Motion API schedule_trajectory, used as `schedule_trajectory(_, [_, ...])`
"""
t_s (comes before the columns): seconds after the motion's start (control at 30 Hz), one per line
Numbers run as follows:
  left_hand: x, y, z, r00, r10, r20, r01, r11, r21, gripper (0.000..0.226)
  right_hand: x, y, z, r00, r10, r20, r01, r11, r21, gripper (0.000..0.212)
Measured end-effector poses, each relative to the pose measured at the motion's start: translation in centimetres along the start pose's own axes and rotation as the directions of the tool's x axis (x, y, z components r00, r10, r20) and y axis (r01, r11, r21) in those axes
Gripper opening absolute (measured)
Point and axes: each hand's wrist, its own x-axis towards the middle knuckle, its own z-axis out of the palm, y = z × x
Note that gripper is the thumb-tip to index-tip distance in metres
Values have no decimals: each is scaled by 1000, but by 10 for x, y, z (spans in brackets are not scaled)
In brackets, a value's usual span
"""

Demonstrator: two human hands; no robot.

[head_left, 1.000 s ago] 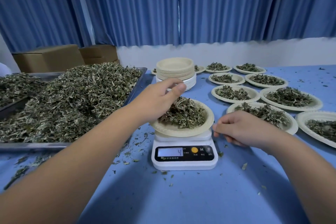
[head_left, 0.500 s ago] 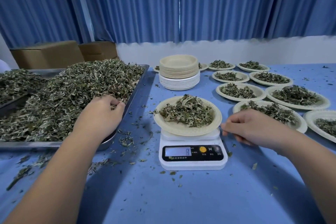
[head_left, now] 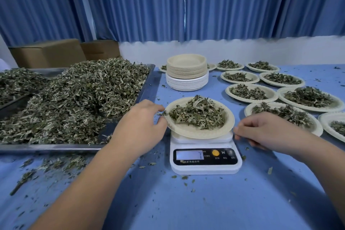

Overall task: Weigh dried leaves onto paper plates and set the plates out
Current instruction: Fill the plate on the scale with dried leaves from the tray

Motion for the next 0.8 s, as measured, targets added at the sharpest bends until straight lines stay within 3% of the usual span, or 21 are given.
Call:
schedule_trajectory(0.27, [0,-1,3,999,-34,9,35,998,-45,35,1,-1,-1,1000,-20,7,20,1000,1,31])
schedule_trajectory(0.57, [-2,7,13,993,92,-70,-104,973,-206,26,4,4,-3,999,-6,-33,7,999,37,31])
schedule_trajectory(0.7, [1,5,13,991,-45,-130,-3,938,-346,28,10,9,-2,985,54,-164,-35,992,119,30])
schedule_trajectory(0.8, [5,2,16,978,-205,-42,155,845,-512,27,15,9,5,969,85,-233,-38,980,197,31])
